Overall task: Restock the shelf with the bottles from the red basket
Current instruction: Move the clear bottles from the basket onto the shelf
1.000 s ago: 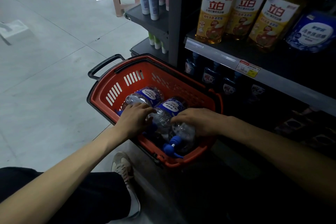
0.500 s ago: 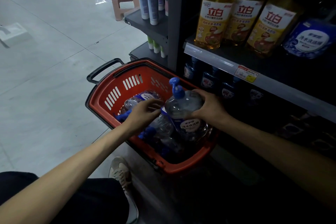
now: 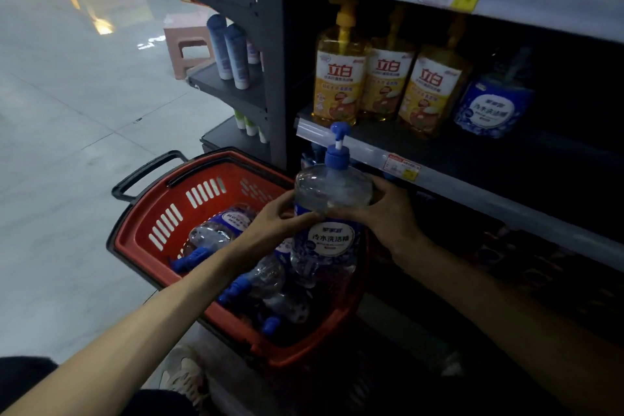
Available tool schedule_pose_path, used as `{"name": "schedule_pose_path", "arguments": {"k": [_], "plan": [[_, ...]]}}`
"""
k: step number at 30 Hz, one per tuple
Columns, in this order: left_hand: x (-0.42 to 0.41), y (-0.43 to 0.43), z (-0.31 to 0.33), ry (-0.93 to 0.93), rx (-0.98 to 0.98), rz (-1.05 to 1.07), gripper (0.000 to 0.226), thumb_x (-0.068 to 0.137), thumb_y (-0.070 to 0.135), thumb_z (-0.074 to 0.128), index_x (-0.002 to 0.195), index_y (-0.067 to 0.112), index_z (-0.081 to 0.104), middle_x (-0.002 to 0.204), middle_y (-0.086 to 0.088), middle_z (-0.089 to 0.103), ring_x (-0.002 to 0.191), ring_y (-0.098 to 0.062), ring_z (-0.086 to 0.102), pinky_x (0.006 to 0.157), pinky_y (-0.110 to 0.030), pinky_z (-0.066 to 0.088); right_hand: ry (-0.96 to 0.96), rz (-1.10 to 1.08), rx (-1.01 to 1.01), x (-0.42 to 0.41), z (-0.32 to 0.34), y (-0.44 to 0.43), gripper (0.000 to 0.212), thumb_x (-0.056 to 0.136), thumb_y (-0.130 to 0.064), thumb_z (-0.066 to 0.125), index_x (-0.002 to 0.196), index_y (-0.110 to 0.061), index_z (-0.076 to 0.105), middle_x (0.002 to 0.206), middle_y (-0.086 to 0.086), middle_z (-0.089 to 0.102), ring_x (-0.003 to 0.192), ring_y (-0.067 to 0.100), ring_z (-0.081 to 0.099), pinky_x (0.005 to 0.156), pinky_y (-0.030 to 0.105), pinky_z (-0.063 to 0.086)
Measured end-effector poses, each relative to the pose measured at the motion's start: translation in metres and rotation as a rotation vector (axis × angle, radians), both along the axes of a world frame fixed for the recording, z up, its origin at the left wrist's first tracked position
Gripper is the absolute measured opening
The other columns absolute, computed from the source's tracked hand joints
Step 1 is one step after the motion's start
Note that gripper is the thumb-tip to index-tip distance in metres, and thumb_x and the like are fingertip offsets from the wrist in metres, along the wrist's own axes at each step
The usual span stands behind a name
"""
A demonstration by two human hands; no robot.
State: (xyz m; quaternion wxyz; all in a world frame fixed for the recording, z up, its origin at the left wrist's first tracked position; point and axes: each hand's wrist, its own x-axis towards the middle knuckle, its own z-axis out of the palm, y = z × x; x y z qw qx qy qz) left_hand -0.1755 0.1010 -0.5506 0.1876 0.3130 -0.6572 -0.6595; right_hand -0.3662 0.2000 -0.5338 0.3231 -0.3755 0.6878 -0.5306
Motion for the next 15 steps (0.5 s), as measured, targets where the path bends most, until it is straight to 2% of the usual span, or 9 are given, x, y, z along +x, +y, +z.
{"name": "schedule_pose_path", "arguments": {"k": [3, 5, 8, 12, 15], "plan": [[-0.020, 0.005, 0.016, 0.019, -0.053, -0.048, 0.063, 0.082, 0.028, 0.082, 0.138, 0.031, 0.054, 0.127, 0.008, 0.071, 0.113, -0.012, 0.070, 0.091, -0.032, 0.060, -0.073, -0.044, -0.035, -0.015, 0.008, 0.012, 0.067, 0.058, -0.017, 0.096, 0.119, -0.020, 0.068, 0.102, -0.010, 0.074, 0.086, -0.003, 0.072, 0.065, 0.014, 0.056], [-0.035, 0.010, 0.023, 0.024, -0.094, -0.067, 0.065, 0.080, 0.020, 0.085, 0.136, 0.032, 0.054, 0.126, 0.007, 0.071, 0.112, -0.011, 0.071, 0.090, -0.032, 0.061, -0.078, -0.074, -0.059, -0.024, 0.016, 0.022, 0.070, 0.059, -0.015, 0.096, 0.122, -0.020, 0.065, 0.102, -0.012, 0.072, 0.080, -0.007, 0.070, 0.061, 0.013, 0.055], [-0.062, 0.022, 0.026, 0.041, -0.129, -0.049, 0.070, 0.074, 0.016, 0.091, 0.135, 0.027, 0.056, 0.124, 0.007, 0.073, 0.110, -0.010, 0.072, 0.089, -0.030, 0.061, -0.062, -0.132, -0.096, -0.042, 0.024, 0.038, 0.085, 0.055, -0.013, 0.098, 0.129, -0.019, 0.057, 0.110, -0.008, 0.071, 0.092, 0.005, 0.072, 0.069, 0.021, 0.060], [-0.096, 0.043, 0.024, 0.064, -0.123, 0.016, 0.082, 0.063, 0.012, 0.096, 0.135, 0.022, 0.058, 0.120, 0.007, 0.075, 0.108, -0.009, 0.072, 0.084, -0.023, 0.060, -0.068, -0.088, -0.107, -0.069, 0.033, 0.065, 0.083, 0.061, -0.003, 0.094, 0.129, -0.018, 0.049, 0.114, -0.003, 0.067, 0.098, 0.007, 0.067, 0.064, 0.013, 0.055], [-0.114, 0.058, 0.026, 0.085, -0.121, 0.028, 0.088, 0.053, 0.016, 0.098, 0.131, 0.025, 0.059, 0.119, 0.007, 0.075, 0.107, -0.009, 0.072, 0.084, -0.025, 0.060, -0.039, 0.015, -0.106, -0.093, 0.030, 0.090, 0.081, 0.067, 0.004, 0.088, 0.130, -0.025, 0.047, 0.118, -0.009, 0.069, 0.110, 0.014, 0.068, 0.078, 0.021, 0.058]]}}
